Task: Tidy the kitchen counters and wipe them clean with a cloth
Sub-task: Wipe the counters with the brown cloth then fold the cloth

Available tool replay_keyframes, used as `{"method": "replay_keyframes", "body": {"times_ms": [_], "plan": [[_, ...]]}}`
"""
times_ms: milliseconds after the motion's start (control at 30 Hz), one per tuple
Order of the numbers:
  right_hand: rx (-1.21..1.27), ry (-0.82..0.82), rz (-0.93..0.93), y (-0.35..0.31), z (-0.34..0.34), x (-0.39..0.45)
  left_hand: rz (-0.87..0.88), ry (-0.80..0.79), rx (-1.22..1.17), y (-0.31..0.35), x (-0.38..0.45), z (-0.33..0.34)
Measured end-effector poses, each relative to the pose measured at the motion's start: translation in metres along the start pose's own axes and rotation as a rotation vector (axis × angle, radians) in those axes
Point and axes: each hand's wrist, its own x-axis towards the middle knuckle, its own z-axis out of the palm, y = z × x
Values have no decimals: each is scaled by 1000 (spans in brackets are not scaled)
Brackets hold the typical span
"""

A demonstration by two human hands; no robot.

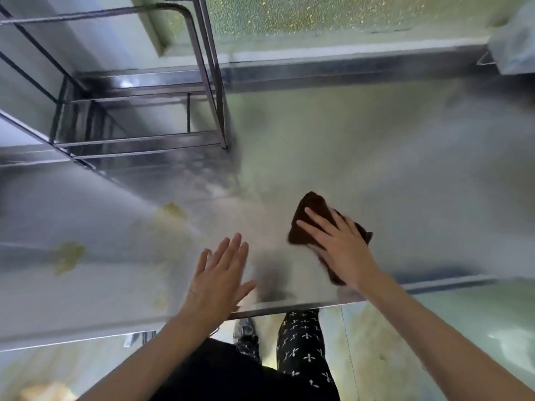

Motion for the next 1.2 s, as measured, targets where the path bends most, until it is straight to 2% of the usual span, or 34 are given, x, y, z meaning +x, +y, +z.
{"method": "replay_keyframes", "body": {"times_ms": [67, 133, 233, 267, 333, 433, 500, 533, 667, 767, 800, 867, 933, 1000, 1067, 1200], "plan": [[36, 30, 214, 23, -7, 2, 16, 57, -7, -1, 2, -5], [83, 65, 412, 27, -10, 2, 57, 36, -53, 1, 2, -10], [182, 85, 630, -10, -6, -4, 63, -16, -60, -1, 0, -11], [179, 116, 611, -30, -4, -9, 61, -22, -42, -2, 1, -12], [114, 170, 422, -72, 7, -29, 64, -40, -11, -2, 1, -11], [68, 59, 145, -93, 15, -58, 54, -75, -7, -1, 2, -13], [74, -11, 110, -69, 10, -54, 52, -74, -23, 0, 1, -14], [59, 3, 142, -54, 9, -49, 49, -73, -37, 0, 1, -14], [166, -10, 514, -6, -9, -27, 28, -64, -91, 1, 0, -10], [179, 17, 692, -31, -7, -25, 2, -31, -157, 4, -5, -5], [156, 57, 655, -51, -3, -27, -15, -8, -185, 6, -8, -4], [121, 98, 399, -96, 6, -39, -36, 45, -240, 9, -18, 0], [94, 30, 103, -115, 12, -54, -41, 86, -272, 7, -27, 3], [84, -56, -50, -92, 8, -45, -49, 96, -298, 0, -35, 3], [39, -47, 7, -66, 5, -29, -55, 114, -329, -9, -39, 3], [272, -49, 503, -45, -9, 14, -111, 153, -380, -26, -43, -1]]}}
